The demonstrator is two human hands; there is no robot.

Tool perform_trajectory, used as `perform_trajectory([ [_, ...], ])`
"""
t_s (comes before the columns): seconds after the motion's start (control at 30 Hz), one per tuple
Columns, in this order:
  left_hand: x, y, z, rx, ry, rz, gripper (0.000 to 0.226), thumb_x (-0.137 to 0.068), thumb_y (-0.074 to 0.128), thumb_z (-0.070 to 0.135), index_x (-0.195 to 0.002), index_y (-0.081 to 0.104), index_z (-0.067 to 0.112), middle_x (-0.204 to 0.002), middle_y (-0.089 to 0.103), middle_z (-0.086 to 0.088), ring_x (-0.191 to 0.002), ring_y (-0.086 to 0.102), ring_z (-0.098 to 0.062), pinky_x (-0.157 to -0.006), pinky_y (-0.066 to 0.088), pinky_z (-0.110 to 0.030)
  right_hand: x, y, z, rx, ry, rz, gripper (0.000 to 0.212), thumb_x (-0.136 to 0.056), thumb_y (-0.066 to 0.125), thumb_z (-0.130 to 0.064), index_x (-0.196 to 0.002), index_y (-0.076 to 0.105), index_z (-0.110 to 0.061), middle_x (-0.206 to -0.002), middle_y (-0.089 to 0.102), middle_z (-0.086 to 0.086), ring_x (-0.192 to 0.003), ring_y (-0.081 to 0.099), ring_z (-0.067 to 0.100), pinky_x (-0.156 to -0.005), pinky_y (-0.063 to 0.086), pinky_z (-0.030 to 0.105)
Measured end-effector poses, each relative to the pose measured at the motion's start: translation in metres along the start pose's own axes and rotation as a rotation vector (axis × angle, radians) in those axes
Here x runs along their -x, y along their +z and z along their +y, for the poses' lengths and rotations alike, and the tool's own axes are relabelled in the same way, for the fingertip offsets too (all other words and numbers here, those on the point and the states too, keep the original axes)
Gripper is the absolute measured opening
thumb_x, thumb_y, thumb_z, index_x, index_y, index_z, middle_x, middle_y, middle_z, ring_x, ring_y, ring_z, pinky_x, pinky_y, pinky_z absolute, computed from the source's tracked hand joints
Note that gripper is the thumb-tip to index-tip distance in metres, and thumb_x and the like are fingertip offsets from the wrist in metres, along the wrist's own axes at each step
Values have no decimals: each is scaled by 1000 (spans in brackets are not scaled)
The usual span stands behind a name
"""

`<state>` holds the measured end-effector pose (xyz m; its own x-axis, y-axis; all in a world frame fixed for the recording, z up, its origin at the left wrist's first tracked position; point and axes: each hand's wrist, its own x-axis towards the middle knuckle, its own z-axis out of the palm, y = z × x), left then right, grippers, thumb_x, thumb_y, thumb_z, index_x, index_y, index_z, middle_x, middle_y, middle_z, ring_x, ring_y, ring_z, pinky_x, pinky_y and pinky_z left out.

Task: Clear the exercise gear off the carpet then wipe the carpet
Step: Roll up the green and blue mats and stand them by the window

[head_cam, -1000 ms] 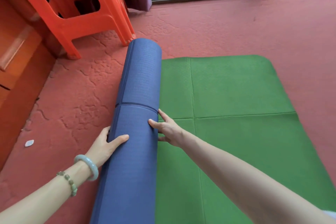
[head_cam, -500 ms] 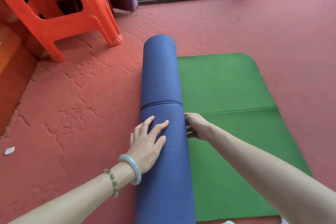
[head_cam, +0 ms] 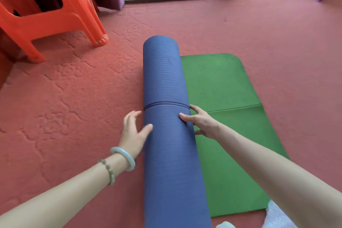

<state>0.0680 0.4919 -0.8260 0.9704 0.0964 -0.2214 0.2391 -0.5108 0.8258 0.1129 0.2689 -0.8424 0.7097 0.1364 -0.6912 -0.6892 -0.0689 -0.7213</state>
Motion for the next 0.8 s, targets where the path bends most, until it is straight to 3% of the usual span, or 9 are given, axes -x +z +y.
perform_trajectory([
  [0.1, -17, -4, -24, 188, -361, -224, 57, -90, 56, 37, -136, 39, 9, -140, 43, -7, -129, 42, -20, -107, 32, -34, -2, -3, -1, 10, -23, 22, 81, -81, 72, -22, -145, 23, -31, -103, 64, -6, -100, 60, 13, -95, 44, 44],
  [0.2, -13, 11, -26, 399, -505, -438, 45, -88, 47, 54, -117, 57, 21, -125, 61, 3, -114, 56, -13, -101, 39, -32, -3, -12, -2, 29, -39, 11, 75, -82, 70, -16, -144, 29, -30, -99, 65, -2, -102, 59, 15, -95, 42, 42],
  [0.27, -8, 25, -21, 499, -551, -474, 57, -78, 51, 67, -118, 55, 26, -119, 64, 8, -108, 59, -8, -96, 44, -29, -2, -22, -3, 10, -13, 2, 67, -84, 68, -14, -141, 36, -29, -100, 65, -2, -99, 59, 17, -87, 45, 37],
  [0.33, -8, 34, -17, 557, -564, -474, 81, -63, 59, 77, -125, 51, 26, -120, 64, 6, -108, 61, -11, -96, 47, -34, 0, -30, -3, -41, 22, 7, 61, -84, 68, -11, -138, 42, -26, -106, 65, 1, -93, 61, 18, -77, 49, 34],
  [0.47, -8, 28, -16, 586, -529, -435, 85, -59, 64, 75, -125, 53, 23, -118, 66, 4, -106, 64, -13, -98, 47, -40, -1, -26, -5, -130, 48, 4, 58, -84, 66, -6, -136, 45, -22, -113, 64, 6, -93, 63, 24, -73, 53, 36],
  [0.67, -14, -46, -41, 522, -534, -297, 76, -63, 67, 69, -123, 58, 22, -118, 66, 0, -107, 63, -16, -102, 42, -40, -13, 55, 0, -217, 50, -91, 60, -88, 62, -6, -141, 36, -21, -123, 59, 10, -111, 57, 29, -97, 46, 47],
  [0.73, -12, -77, -51, 496, -544, -227, 67, -68, 65, 65, -119, 61, 22, -114, 69, -2, -105, 64, -19, -100, 44, -41, -18, 90, 1, -213, 63, -147, 63, -90, 60, -9, -144, 31, -22, -133, 55, 10, -120, 53, 27, -99, 44, 45],
  [0.8, -8, -103, -62, 460, -572, -169, 71, -62, 69, 68, -117, 62, 24, -113, 69, -2, -104, 65, -20, -98, 45, -43, -23, 121, 2, -203, 79, -204, 66, -91, 58, -11, -147, 26, -23, -138, 52, 7, -119, 52, 23, -100, 43, 43],
])
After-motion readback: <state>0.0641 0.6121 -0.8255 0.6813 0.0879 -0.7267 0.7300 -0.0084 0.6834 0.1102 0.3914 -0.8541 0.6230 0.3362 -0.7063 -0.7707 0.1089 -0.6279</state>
